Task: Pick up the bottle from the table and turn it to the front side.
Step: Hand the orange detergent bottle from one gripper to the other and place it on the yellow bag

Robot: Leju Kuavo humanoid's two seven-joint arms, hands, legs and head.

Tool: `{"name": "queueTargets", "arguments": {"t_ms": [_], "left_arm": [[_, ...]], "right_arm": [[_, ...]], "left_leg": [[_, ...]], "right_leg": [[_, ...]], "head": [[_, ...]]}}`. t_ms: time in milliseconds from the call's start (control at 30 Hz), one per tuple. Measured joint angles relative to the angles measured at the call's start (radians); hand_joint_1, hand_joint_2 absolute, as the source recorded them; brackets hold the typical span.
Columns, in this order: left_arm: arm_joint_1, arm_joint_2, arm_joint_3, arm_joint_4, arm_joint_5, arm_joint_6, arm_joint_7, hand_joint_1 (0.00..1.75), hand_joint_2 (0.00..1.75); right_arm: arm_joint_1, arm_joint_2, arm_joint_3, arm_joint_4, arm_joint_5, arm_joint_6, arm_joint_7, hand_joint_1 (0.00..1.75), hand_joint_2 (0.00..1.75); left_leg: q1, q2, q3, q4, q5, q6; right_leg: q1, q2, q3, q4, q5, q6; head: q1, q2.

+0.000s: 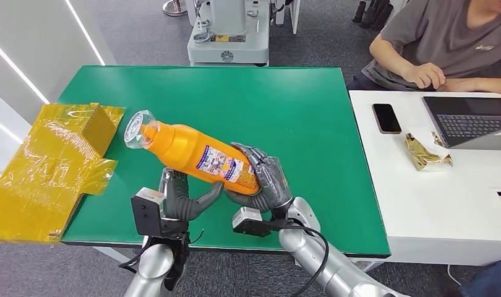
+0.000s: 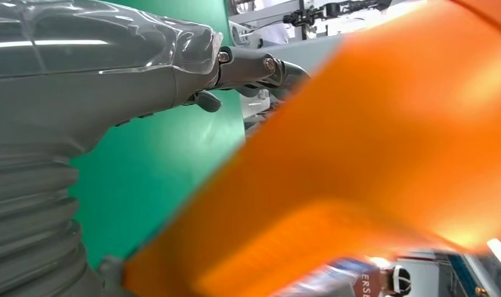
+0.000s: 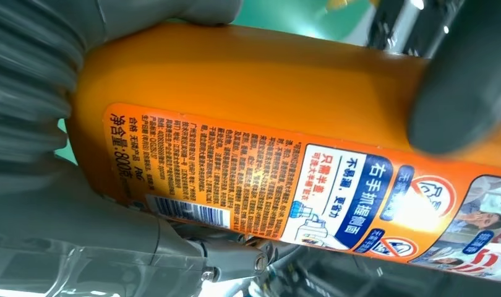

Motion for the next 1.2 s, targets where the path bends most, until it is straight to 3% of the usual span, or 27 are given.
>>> {"name": "queueTargets", "arguments": {"t_ms": [400,1067,1200], "left_arm": [[-0.019,-0.006,-0.001,0.054,0.026,0.008,-0.011,0.00,1.75],[-0.019,-0.006,-0.001,0.064,0.042,0.011,-0.012,0.03,1.75],[-0.019,-0.006,-0.001,0.064,0.047,0.020,-0.012,1.61,1.75]], "right_arm": [[-0.041,0.022,0.004,0.135,0.047,0.126,0.048,1.75,1.75],[-0.069,0.028,0.009,0.188,0.108,0.120,0.052,1.75,1.75],[-0.069,0.028,0.009,0.190,0.120,0.120,0.055,1.75,1.75]], "left_leg": [[0.000,0.000,0.000,0.000,0.000,0.000],[0.000,0.000,0.000,0.000,0.000,0.000],[0.000,0.000,0.000,0.000,0.000,0.000]], "right_leg": [[0.000,0.000,0.000,0.000,0.000,0.000],[0.000,0.000,0.000,0.000,0.000,0.000],[0.000,0.000,0.000,0.000,0.000,0.000]], "head": [[0.000,0.000],[0.000,0.000],[0.000,0.000]]}}
